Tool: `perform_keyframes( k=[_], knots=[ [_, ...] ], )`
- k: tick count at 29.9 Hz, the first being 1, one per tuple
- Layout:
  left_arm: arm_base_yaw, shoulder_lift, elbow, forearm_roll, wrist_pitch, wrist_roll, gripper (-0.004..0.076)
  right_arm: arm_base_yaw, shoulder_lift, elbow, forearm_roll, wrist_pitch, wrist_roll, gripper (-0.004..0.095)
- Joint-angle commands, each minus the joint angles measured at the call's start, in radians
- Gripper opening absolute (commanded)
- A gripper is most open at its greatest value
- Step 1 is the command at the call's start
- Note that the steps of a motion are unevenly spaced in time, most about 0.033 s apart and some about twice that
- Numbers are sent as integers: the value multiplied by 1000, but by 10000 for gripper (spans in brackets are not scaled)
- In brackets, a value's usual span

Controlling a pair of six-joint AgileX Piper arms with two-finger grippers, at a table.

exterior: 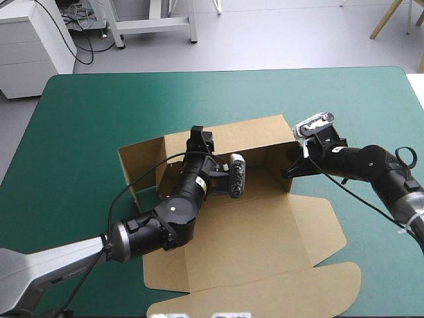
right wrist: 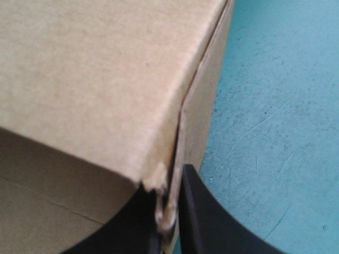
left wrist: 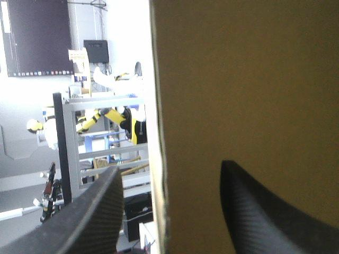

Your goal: Fold the box

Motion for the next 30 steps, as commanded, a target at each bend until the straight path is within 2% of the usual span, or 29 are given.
perform_keyframes(
  k=[1, 9, 13, 18, 23, 30],
  knots=[
    [-74, -55, -29, 14, 17, -1, 418, 2, -28, -26, 37, -48, 32, -18],
    [-238, -66, -30, 38, 76, 7, 418, 2, -28, -26, 29, -54, 54, -18],
    [-253, -91, -50, 41, 73, -40, 418, 2, -28, -26, 27, -54, 59, -18],
    [-241, -103, -170, -50, 52, -47, 416, 2, -28, -26, 27, -54, 61, -18],
    [-141, -103, -312, -168, 31, -32, 417, 2, -28, -26, 27, -49, 69, -18],
    [128, -99, -549, -394, 31, 31, 409, 2, -28, -26, 27, -47, 78, -18]
  ],
)
